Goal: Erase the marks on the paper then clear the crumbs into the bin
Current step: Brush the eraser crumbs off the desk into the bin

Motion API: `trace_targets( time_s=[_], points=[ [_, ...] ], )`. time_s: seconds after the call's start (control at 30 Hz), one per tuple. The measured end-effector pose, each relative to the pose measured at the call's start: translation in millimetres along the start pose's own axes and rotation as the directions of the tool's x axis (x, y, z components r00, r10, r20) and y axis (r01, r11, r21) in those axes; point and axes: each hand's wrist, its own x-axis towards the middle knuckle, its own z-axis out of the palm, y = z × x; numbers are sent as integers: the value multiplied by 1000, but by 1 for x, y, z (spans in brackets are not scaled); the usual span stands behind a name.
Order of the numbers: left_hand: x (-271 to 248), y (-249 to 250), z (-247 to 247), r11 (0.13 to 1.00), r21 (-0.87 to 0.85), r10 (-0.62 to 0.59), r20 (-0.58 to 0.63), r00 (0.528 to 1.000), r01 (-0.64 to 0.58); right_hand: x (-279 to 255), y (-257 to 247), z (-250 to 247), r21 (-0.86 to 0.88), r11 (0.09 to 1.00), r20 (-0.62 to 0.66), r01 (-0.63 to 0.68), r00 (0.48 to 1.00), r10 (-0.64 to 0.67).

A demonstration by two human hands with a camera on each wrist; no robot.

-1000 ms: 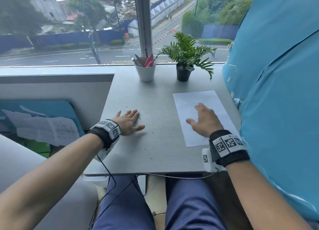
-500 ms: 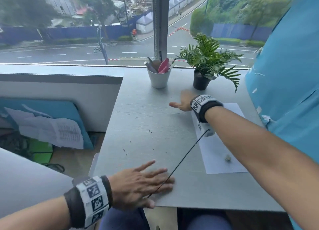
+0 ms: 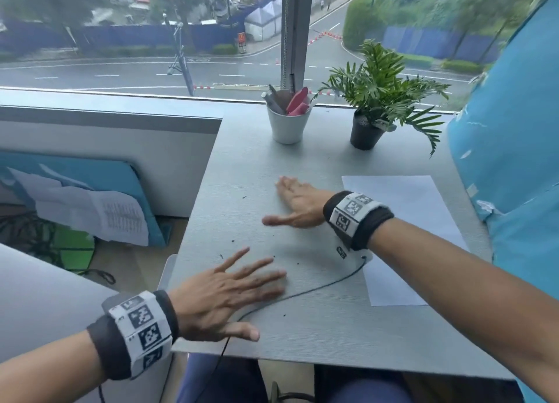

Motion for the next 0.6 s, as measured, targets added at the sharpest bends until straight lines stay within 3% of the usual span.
trace_targets(
  time_s=[0.1,0.2,0.27,0.37,0.47,0.53,0.6],
  points=[
    [-7,-11,-7,997,-50,-65,0,998,65,21,36,-22,84,973,-142,-214,964,224],
    [-10,-5,-12,998,-58,-9,33,999,11,37,73,-36,91,879,-81,-468,876,475],
    [-9,6,-13,996,-84,41,48,998,-37,42,71,-37,61,861,-19,-504,862,506],
    [-8,16,-12,980,-188,82,69,994,-68,35,35,-22,-6,931,48,-365,930,365],
    [-8,16,-10,977,-200,96,77,992,-78,7,8,-3,-46,991,91,-128,987,132],
    [-10,12,-10,965,-255,74,61,995,-56,-13,0,1,-6,999,111,40,993,-39],
    [-11,2,-8,952,-305,17,22,1000,-10,-18,4,-7,31,997,44,74,996,-76]
  ],
)
